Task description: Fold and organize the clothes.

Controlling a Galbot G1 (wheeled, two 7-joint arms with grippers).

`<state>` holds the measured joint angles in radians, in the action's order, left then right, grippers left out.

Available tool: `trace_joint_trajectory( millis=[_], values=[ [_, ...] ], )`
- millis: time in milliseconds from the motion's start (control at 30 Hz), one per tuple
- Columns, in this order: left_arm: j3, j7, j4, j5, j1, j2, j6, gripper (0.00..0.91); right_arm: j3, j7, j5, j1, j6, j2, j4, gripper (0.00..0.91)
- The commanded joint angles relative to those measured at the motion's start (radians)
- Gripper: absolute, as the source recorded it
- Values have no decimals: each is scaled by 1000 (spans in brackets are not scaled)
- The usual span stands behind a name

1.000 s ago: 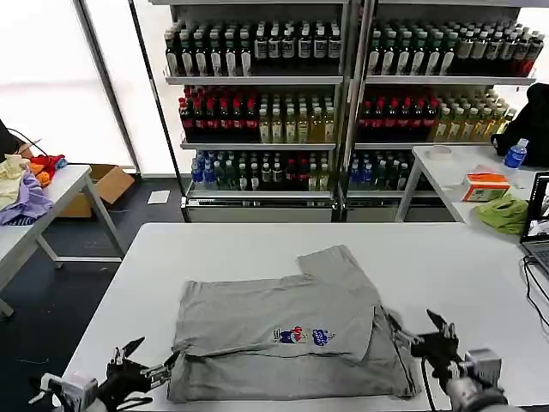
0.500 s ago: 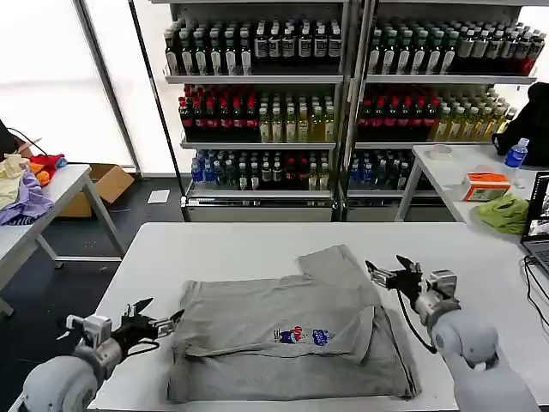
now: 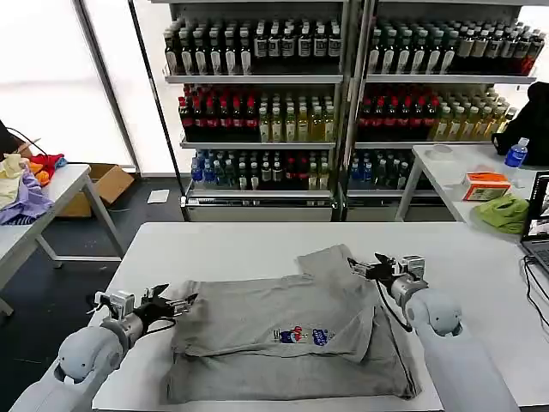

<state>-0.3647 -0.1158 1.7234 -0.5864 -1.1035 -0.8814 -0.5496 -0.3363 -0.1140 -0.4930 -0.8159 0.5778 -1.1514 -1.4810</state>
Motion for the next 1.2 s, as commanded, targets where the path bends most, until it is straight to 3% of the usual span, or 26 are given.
trace_joint_trajectory(
  millis=[33, 67, 167, 267, 300, 333, 367, 400, 433, 767, 1200],
  values=[
    [87, -3, -116, -15, 119, -13, 1, 907, 50, -1, 1, 73, 0, -40, 115, 655],
    [92, -1, -121, -10, 124, -15, -2, 907, 53, 3, 2, 75, 0, -44, 114, 534],
    [96, -4, -126, -13, 131, -14, -1, 907, 62, 16, 12, 85, 0, -54, 130, 0],
    [101, -6, -140, -12, 135, -14, 1, 907, 69, 17, 14, 92, 0, -65, 149, 0],
    [105, -7, -144, -12, 134, -13, 0, 776, 72, 23, 18, 92, 0, -74, 154, 0],
    [106, -10, -145, -12, 132, -12, -2, 343, 73, 26, 21, 92, 0, -78, 157, 0],
    [108, -13, -143, -11, 130, -11, -4, 252, 73, 27, 25, 92, 0, -84, 161, 0],
    [110, -18, -142, -6, 125, -8, -3, 40, 70, 26, 25, 93, 0, -89, 168, 0],
    [110, -21, -141, -4, 122, -6, -3, 10, 69, 27, 25, 93, 0, -94, 173, 0],
    [121, -42, -122, -1, 102, 0, -1, 10, 71, 24, 22, 101, 0, -107, 172, 0],
    [213, -39, -187, -12, 220, -5, 33, 10, 38, 31, -29, 70, -1, -98, 128, 0]
  ],
)
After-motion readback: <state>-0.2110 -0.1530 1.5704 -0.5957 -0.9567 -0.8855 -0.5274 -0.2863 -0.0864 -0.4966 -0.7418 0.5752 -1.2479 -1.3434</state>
